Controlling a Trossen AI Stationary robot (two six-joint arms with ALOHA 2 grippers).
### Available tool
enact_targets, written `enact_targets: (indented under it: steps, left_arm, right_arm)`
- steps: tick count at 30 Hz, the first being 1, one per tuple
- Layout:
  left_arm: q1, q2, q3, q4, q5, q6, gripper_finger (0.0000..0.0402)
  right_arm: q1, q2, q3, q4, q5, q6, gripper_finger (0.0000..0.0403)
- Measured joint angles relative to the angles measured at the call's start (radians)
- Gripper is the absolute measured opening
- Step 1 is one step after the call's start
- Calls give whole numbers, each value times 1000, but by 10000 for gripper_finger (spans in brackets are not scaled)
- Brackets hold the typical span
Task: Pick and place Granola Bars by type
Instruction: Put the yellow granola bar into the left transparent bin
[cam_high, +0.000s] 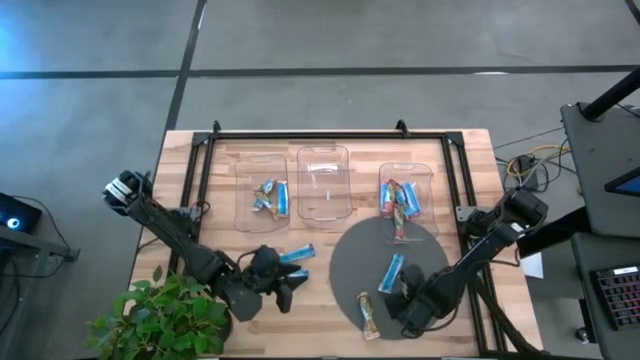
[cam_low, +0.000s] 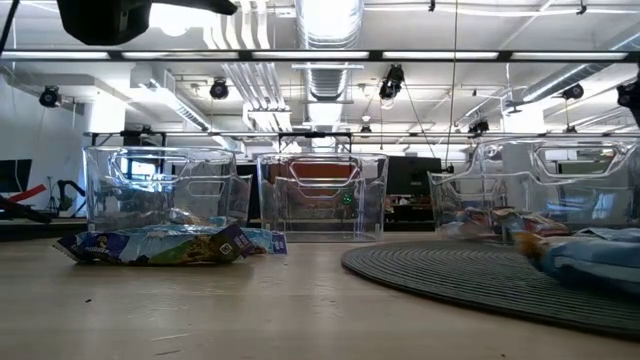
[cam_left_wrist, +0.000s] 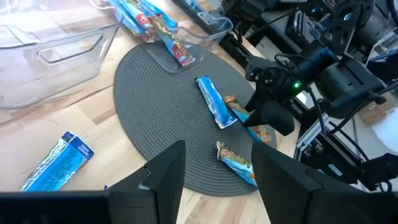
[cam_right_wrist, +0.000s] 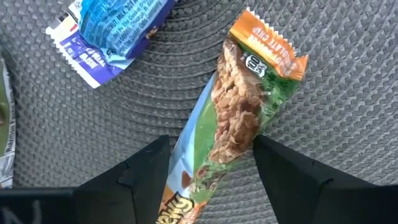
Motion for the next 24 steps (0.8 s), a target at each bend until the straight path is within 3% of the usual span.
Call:
enact_targets:
  steps: [5,16,24]
  left_arm:
    - [2,0,-1,-1,-1,2,168]
    - [2,0,-1,-2,-2,27,168]
    - [2,-12,-1,-12,-8,117,167]
  right_arm:
    - [-2,-5,-1,-11,7,-28,208]
    - [2,-34,3,-33,1,-98,107]
    - [2,-137,74,-148,81,-152,101]
